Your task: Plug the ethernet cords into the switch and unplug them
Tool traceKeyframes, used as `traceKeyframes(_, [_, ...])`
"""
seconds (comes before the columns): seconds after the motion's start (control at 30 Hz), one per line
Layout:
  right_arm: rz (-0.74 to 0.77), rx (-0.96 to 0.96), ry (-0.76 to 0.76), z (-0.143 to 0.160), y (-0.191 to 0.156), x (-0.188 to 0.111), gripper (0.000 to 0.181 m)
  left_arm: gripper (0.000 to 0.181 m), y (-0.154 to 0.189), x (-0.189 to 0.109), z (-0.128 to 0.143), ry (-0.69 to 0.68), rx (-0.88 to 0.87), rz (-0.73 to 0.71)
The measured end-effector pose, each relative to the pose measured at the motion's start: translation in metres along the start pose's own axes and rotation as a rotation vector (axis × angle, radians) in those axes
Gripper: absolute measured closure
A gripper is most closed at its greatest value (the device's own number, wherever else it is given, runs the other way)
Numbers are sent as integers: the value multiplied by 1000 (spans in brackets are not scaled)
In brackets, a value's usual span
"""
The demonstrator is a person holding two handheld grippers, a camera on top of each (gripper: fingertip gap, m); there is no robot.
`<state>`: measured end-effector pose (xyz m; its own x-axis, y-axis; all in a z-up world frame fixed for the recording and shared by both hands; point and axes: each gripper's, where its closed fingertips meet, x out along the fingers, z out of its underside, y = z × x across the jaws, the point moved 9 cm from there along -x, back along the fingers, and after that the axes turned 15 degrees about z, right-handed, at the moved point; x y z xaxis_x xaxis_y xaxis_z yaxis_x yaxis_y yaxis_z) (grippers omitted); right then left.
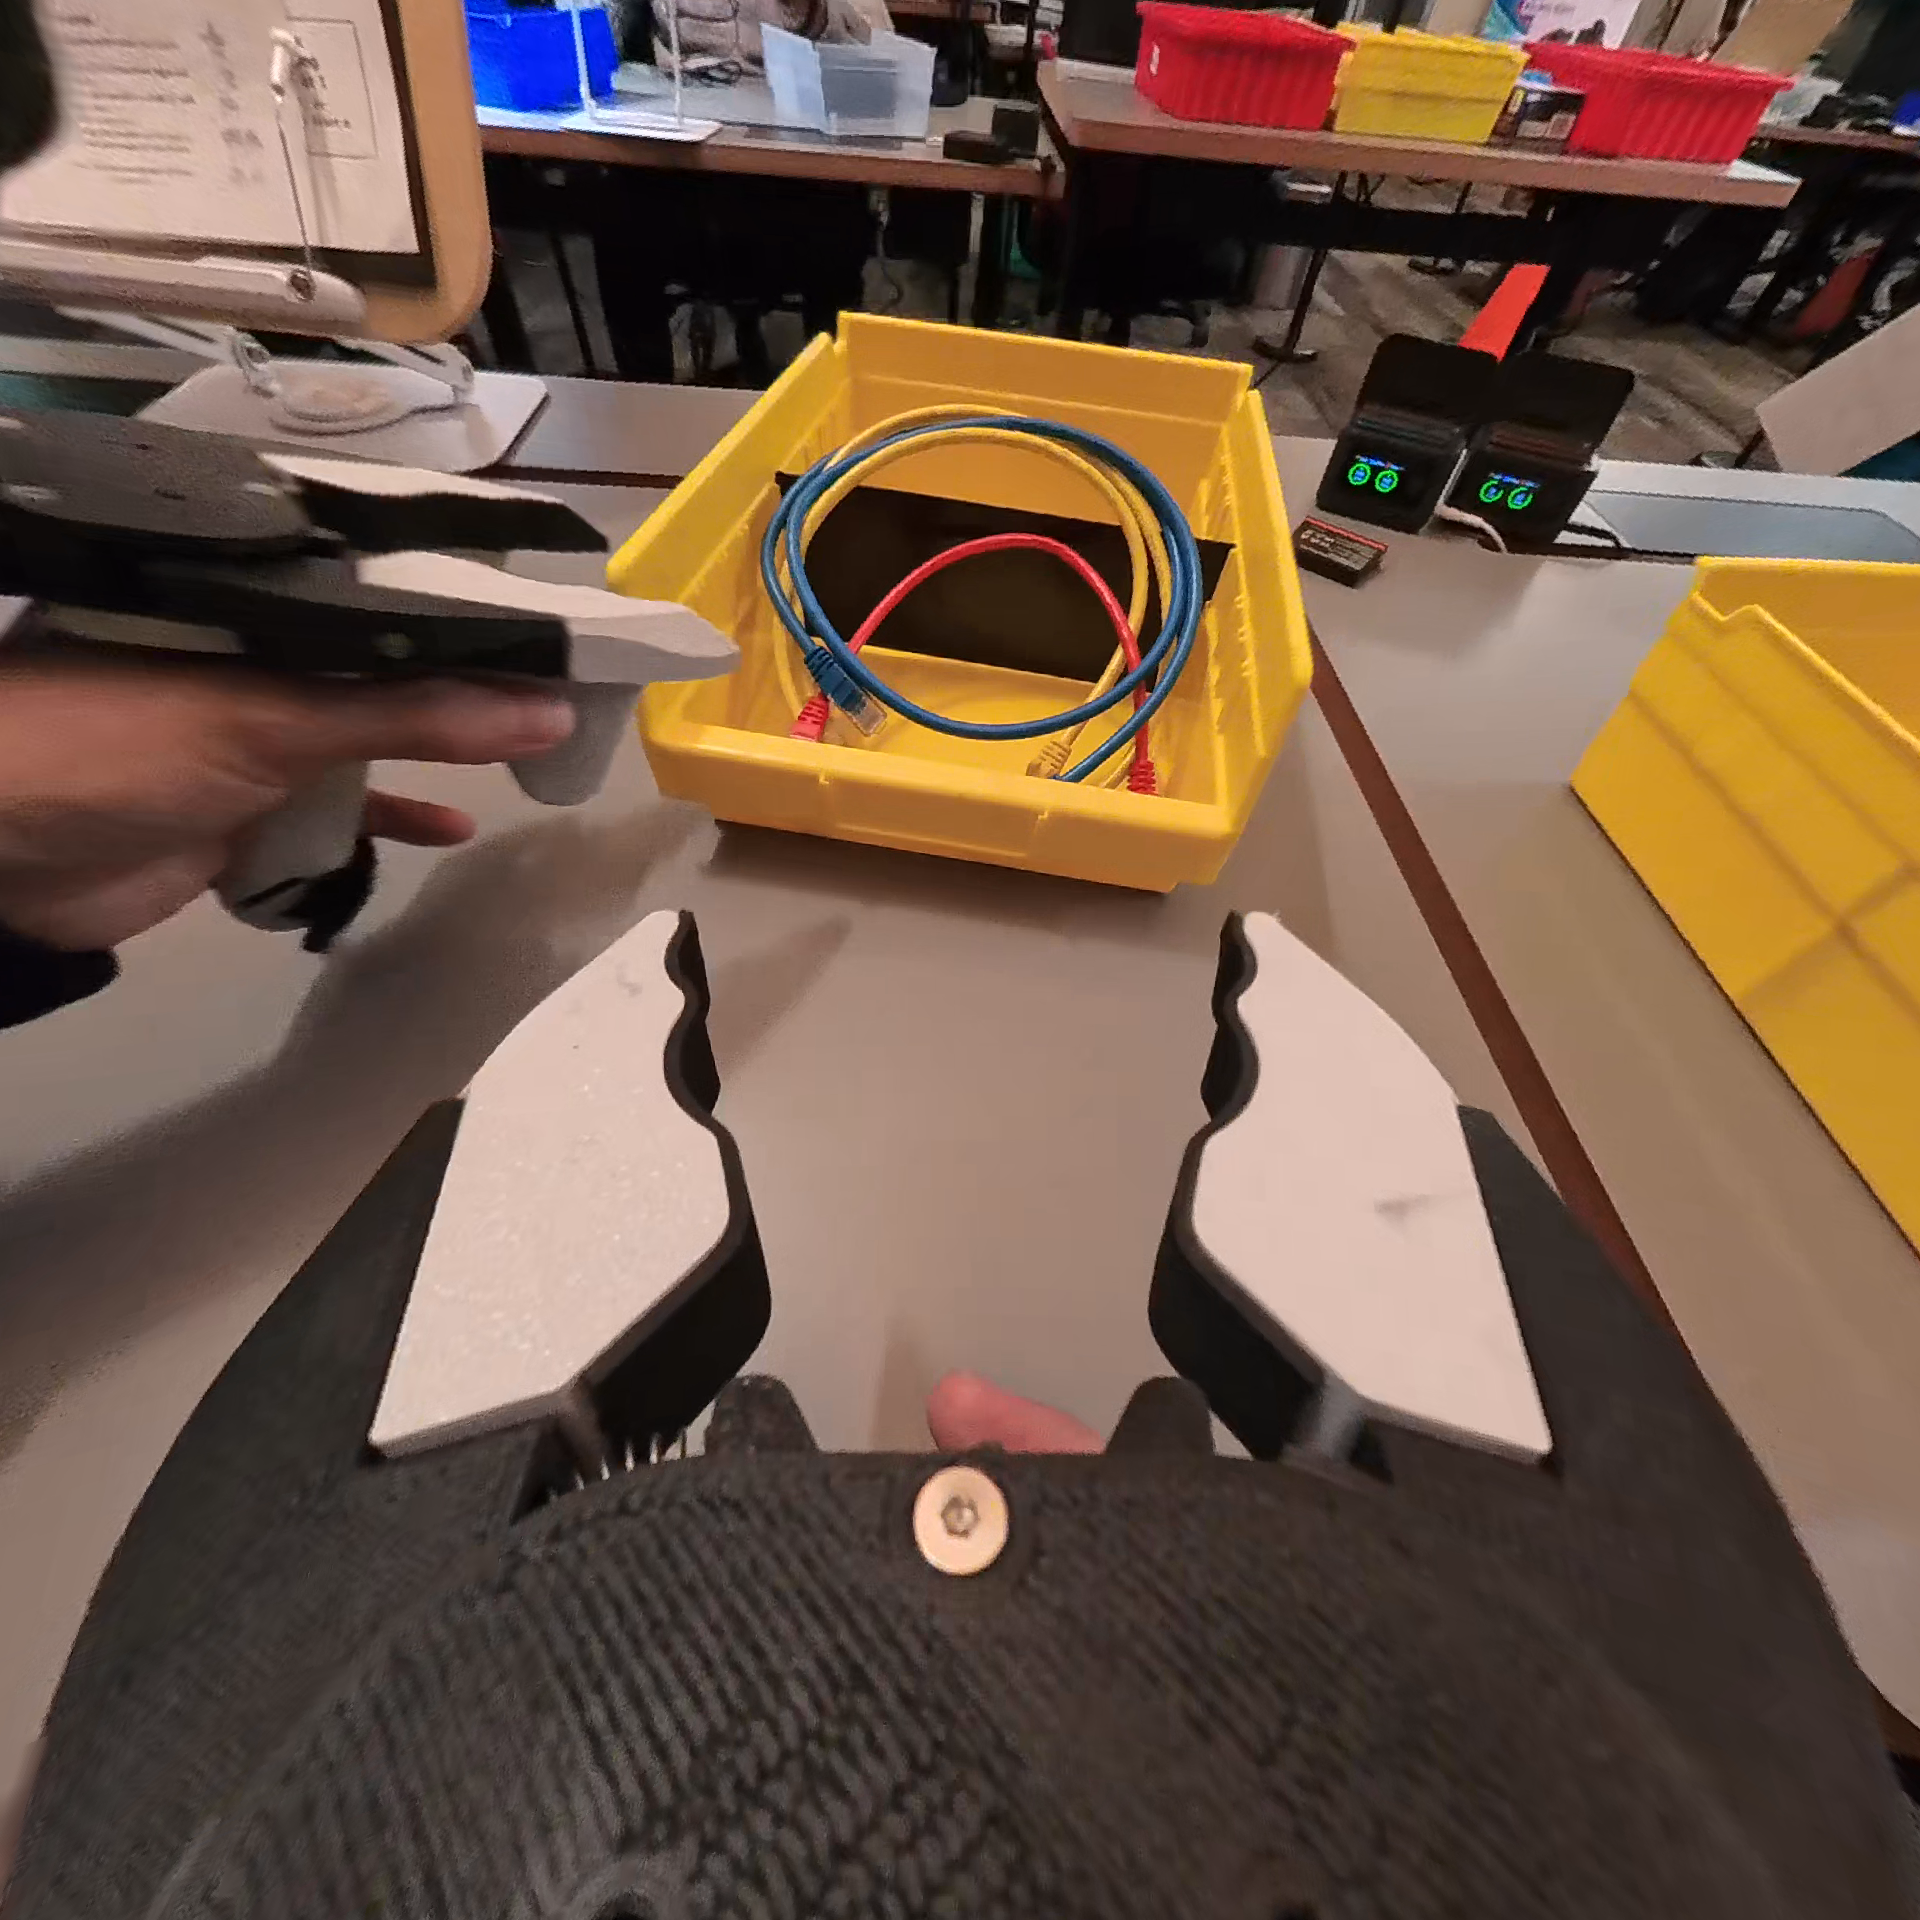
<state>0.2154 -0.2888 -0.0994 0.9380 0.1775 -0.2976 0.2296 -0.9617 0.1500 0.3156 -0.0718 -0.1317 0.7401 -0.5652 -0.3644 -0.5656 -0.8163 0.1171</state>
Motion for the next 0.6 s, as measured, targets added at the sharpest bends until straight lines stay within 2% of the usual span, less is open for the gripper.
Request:
traceKeyframes(0.07, [15,5,-1,1,5,1,90,99,-2,15,0,-49,-7,-45])
traceKeyframes(0.17, [9,18,-11,3,7,4,93,128,-11,25,2,-87,-15,-125])
traceKeyframes(0.23, [-14,23,-8,2,4,6,95,143,-16,28,4,-99,-53,-94])
traceKeyframes(0.3, [-31,12,-2,1,-1,7,95,160,-26,23,3,-102,-71,-130])
traceKeyframes(0.43, [-51,-38,9,-5,-11,3,94,175,-47,-14,14,-111,-65,-188])
traceKeyframes(0.6, [-100,-31,62,-20,-27,-6,92,177,-58,-102,47,-81,-106,-137])
